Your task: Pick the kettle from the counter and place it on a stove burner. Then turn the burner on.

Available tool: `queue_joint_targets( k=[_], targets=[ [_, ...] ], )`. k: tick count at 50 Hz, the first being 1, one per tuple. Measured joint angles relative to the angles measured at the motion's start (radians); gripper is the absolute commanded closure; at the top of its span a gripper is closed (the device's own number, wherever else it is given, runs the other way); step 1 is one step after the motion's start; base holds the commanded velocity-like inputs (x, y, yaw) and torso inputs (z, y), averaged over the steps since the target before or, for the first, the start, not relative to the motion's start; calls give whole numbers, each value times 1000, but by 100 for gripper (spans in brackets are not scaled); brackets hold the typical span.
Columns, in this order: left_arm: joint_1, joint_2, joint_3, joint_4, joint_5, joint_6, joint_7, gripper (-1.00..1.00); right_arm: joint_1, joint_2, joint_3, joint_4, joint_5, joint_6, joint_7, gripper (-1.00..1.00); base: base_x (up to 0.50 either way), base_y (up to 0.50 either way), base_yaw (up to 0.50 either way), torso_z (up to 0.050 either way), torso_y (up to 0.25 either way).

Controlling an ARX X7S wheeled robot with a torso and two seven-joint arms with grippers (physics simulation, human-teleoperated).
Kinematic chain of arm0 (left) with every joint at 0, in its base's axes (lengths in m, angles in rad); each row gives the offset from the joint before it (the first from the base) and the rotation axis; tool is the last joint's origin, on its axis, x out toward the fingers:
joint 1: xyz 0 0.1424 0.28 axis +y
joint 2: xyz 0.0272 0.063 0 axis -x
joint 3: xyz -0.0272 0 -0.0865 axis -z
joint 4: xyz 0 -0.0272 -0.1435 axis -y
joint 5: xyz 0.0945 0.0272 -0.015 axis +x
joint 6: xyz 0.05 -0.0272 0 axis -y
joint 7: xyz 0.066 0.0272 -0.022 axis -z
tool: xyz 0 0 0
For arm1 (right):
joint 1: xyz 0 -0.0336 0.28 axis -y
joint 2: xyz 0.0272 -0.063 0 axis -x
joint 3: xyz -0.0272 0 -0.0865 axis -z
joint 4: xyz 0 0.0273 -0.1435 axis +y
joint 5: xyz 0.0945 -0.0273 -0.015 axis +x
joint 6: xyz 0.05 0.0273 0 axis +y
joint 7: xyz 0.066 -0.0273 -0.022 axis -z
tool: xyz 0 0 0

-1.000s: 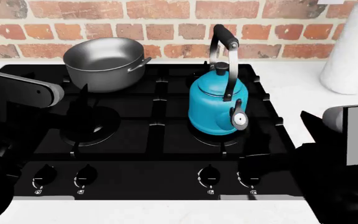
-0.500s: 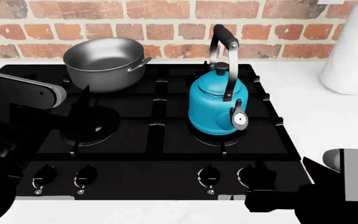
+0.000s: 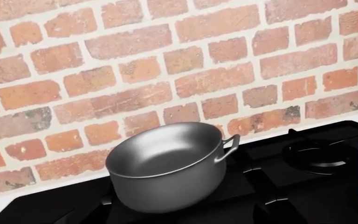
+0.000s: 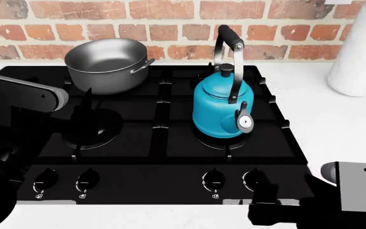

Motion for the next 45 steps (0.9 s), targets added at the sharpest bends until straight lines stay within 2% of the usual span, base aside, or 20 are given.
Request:
queue_joint_targets(
  k=[17,45],
  targets=[
    [12,2,5,-8,14,11,5,-100,-15,-34,-28,52,-20,27,-24,-100,0,0,0,0,0],
    [31,5,17,-19,38,28,15,-100,58,-123,-86,119,-35,146,-35,-100,0,0,0,0,0]
  ],
)
